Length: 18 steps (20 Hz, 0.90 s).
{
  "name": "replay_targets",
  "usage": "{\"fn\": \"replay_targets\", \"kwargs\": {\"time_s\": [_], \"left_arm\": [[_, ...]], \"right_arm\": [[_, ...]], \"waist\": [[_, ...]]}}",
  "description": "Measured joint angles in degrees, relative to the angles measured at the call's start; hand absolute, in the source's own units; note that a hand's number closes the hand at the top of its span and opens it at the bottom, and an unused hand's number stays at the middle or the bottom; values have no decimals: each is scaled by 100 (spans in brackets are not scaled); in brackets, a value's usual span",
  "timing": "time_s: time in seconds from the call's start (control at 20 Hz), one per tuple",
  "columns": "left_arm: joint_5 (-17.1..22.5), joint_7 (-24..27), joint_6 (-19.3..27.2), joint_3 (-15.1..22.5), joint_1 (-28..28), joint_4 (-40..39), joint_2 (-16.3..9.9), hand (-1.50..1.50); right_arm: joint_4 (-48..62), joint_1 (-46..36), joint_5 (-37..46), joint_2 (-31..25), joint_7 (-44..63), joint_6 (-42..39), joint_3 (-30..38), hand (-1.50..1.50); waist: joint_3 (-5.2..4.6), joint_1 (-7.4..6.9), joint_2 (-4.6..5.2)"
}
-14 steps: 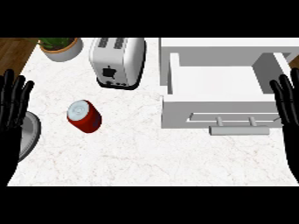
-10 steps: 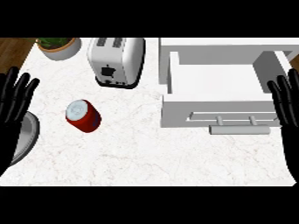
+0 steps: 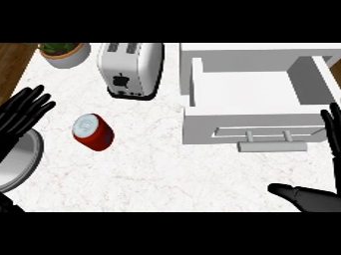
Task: Pick up the can, place it into the drawer and close the drawer
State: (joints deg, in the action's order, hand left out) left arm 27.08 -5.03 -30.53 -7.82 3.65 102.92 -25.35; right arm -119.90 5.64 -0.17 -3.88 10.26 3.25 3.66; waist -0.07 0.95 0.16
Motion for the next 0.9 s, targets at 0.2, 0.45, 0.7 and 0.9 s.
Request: {"fn": "replay_targets", "kwargs": {"time_s": [0.2, 0.45, 0.7, 0.9], "left_arm": [[596, -205, -574, -376, 211, -543, -474, -150], [1105, -488, -987, -707, 221, -732, -765, -150], [1595, -856, -1078, -954, 286, -830, -944, -150], [2052, -1233, -997, -908, 353, -957, -1001, -150]], "right_arm": [[-221, 378, -318, -125, 54, -166, 358, -150], [-253, 876, -803, -220, -238, -596, 816, -150], [-254, 1074, -1071, -282, -333, -870, 1150, -150], [-263, 1345, -1244, -284, -507, -1158, 1331, -150]], "waist": [[4, -26, -12], [8, -55, -21], [13, -66, -26], [23, -59, -32]]}}
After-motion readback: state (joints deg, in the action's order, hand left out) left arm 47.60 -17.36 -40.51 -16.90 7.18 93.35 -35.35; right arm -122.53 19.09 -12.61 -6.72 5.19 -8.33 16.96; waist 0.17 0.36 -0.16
